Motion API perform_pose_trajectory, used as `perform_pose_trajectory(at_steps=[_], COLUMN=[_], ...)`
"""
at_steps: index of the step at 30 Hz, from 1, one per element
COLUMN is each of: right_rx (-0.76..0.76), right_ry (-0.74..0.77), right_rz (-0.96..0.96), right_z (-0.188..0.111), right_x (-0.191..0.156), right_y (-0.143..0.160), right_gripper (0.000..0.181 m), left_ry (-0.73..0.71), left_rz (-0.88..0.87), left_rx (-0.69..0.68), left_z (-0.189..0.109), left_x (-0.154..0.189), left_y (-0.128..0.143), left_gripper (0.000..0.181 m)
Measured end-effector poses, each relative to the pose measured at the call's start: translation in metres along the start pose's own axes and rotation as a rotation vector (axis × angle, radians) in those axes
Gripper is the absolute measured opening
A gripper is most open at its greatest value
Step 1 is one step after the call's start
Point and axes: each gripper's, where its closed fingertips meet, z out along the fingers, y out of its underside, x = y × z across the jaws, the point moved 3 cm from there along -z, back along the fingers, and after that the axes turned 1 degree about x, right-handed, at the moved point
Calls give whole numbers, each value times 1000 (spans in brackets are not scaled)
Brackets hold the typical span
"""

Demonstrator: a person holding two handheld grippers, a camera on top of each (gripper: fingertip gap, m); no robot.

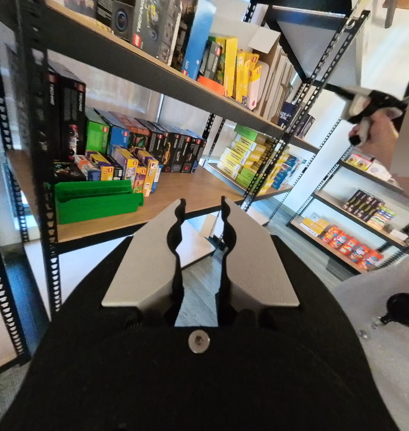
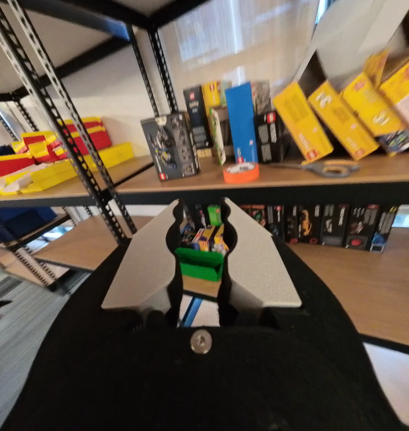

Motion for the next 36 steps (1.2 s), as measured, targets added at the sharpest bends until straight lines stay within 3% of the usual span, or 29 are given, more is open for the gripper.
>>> perform_pose_trajectory(at_steps=[3, 7, 12, 15, 19, 23, 28, 32, 36], right_rx=[42, -41, -220, -333, -427, -432, -380, -495, -631], right_ry=[18, -1, -173, -253, -267, -255, -306, -341, -398], right_rz=[-113, -256, -246, -239, -364, -524, -640, -695, -709], right_z=[-2, 9, 44, 77, 131, 189, 275, 338, 366], right_x=[-15, -35, -55, -59, -49, -28, 4, 34, 51], right_y=[-30, -27, 38, 79, 104, 94, 67, 74, 89], right_gripper=[30, 33, 53, 51, 44, 43, 44, 48, 43], left_ry=[-28, -38, -38, -58, -52, -39, -15, 3, 25], left_rz=[39, 58, 100, 151, 175, 184, 183, 197, 249], left_rx=[32, 49, 41, 32, 26, -49, -131, -225, -175], left_z=[-13, -20, -27, -29, -12, 30, 107, 186, 263], left_x=[0, 7, 20, 24, 32, 38, 47, 50, 62], left_y=[-1, -5, -26, -44, -57, -48, -33, -29, -53], left_gripper=[30, 31, 34, 34, 32, 32, 29, 29, 30])
